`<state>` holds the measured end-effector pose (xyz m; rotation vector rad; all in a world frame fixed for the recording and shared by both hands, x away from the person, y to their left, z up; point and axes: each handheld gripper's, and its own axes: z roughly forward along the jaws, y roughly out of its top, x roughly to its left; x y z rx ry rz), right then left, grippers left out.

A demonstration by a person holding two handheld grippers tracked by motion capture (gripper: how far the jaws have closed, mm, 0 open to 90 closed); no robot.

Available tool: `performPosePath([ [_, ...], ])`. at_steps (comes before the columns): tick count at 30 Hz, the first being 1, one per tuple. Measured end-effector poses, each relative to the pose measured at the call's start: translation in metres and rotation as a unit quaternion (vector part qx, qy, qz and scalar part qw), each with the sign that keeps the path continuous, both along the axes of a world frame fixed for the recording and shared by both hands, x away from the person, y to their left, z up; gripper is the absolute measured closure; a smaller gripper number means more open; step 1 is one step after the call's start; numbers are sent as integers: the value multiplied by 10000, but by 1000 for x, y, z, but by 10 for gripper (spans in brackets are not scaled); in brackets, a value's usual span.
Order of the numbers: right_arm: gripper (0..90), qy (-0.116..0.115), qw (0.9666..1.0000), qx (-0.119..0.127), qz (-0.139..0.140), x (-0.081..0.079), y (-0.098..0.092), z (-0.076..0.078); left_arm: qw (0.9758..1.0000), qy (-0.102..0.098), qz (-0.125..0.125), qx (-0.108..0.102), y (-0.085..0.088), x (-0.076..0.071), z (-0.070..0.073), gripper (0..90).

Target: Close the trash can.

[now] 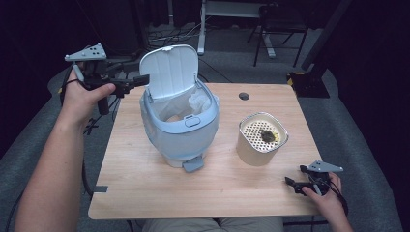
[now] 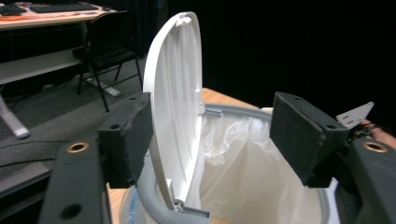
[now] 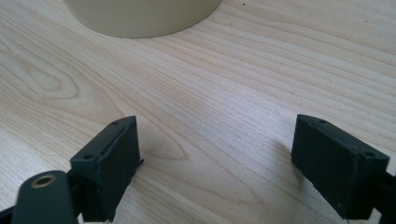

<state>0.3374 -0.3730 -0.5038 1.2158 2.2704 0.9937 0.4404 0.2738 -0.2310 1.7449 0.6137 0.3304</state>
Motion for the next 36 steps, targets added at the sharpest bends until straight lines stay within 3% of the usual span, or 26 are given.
performPosePath([
  [7,156,-3,10000,1,5,0,0,0,9998,47,144,89,-1,5,-1,325],
  [14,157,-6,10000,1,10,0,0,0,9996,43,137,249,-13,6,-2,301],
  [18,157,-4,10000,1,13,0,0,0,9997,41,-32,256,-13,0,0,337],
  [20,157,-5,10000,1,15,0,0,0,9994,44,-248,229,-17,-7,0,345],
  [24,157,-3,10000,1,22,0,0,0,9971,4,-654,392,-32,-23,-3,337],
  [27,156,-3,10000,3,20,0,0,0,9953,-20,-885,385,-43,-32,-7,338],
  [30,156,-2,10000,3,20,0,0,0,9938,16,-1003,481,-51,-36,-11,342],
  [36,157,0,10000,4,37,0,0,0,9923,228,-1124,479,-59,-37,-18,384],
])
